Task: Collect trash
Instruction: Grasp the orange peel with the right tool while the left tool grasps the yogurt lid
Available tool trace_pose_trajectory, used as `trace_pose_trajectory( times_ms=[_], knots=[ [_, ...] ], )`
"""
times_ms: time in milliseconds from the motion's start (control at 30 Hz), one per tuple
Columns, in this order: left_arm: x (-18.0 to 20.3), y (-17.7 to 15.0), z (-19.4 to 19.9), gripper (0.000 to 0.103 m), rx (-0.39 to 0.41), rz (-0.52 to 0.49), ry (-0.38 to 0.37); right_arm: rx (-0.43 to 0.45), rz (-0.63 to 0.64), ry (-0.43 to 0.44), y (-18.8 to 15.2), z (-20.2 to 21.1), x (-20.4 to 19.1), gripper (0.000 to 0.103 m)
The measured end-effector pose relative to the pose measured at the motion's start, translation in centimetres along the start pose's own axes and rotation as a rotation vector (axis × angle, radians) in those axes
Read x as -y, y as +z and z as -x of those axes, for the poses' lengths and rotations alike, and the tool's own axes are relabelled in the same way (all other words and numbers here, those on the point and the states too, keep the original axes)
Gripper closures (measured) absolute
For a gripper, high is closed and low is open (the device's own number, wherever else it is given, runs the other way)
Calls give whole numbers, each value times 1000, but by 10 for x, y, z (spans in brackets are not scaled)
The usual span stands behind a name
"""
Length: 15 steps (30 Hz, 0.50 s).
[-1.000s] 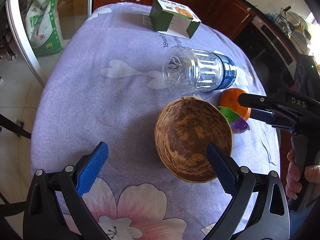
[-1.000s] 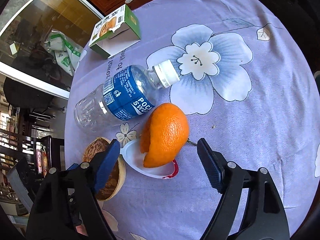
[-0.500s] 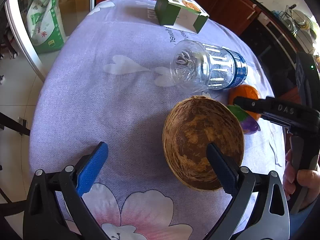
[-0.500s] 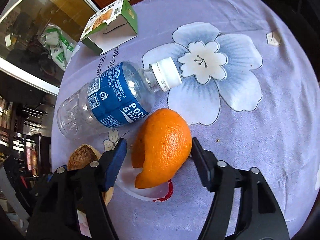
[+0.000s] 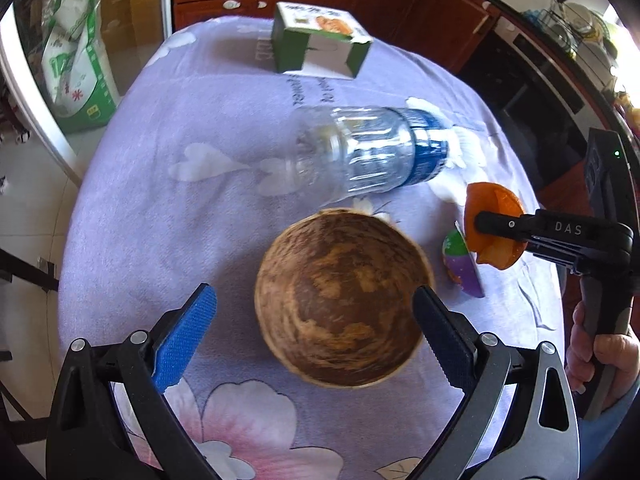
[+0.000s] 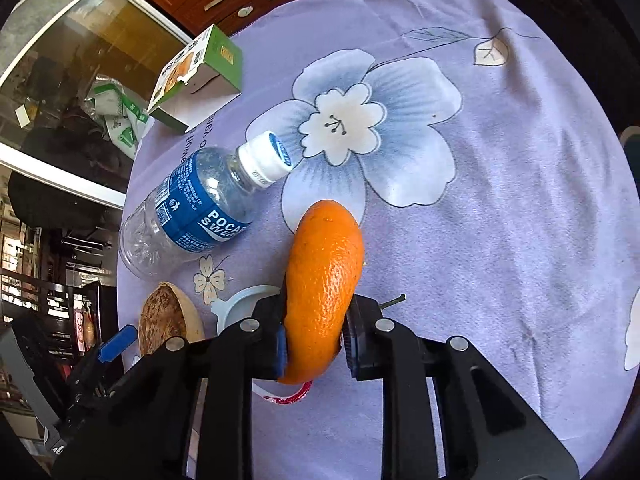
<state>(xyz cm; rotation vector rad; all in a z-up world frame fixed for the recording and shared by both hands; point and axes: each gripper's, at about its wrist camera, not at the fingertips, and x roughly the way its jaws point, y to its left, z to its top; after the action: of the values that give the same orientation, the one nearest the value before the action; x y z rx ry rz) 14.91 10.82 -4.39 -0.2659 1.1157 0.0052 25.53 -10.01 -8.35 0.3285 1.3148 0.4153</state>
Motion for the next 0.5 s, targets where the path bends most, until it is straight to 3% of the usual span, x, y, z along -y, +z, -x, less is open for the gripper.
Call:
trace_pose_trajectory(
  times_ms=[167,500],
  knots=[
    [29,5,6,5,15,-69,-4,0,-64,43,-6,14,31,82],
    [102,5,-6,5,23,-233,-16,68,-65,22,-18,52,73,82]
  ],
)
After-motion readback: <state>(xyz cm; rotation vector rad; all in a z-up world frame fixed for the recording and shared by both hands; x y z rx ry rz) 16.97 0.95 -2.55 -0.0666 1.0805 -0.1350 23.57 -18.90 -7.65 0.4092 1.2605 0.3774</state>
